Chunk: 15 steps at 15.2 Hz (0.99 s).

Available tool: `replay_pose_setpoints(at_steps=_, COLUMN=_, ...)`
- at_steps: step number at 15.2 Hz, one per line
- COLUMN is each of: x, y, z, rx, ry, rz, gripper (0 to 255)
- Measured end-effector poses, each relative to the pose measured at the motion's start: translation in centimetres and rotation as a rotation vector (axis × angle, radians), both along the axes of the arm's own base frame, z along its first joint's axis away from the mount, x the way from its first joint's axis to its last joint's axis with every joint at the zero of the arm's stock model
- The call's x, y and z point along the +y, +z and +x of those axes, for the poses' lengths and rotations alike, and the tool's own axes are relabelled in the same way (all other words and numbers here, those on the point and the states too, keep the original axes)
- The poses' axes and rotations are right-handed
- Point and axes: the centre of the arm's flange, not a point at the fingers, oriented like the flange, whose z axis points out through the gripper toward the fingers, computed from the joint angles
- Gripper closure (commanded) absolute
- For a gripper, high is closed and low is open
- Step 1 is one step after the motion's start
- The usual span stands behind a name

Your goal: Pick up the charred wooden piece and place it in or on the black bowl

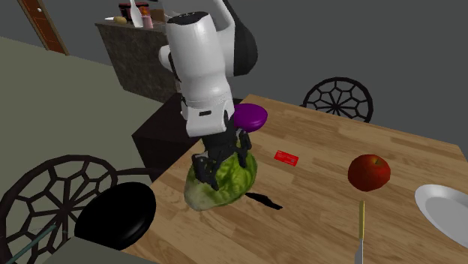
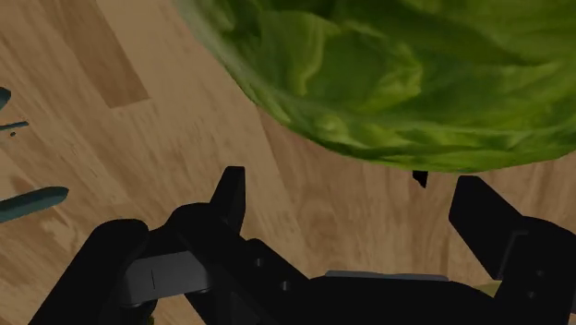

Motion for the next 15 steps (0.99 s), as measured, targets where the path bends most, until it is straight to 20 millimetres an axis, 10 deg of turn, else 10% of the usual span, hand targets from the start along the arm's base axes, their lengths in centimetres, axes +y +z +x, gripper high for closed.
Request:
replay_pose_setpoints(at_steps=9, x=9.2, y=-8.0, z=-0.4, rx=0.096, ry=0.257, rz=-0.064, gripper=0)
replay_pose_setpoints(at_steps=15, x=10.3, y=-12.4, z=-1.2, rx=0.141, ry=0.286, rz=-0.09, gripper=0)
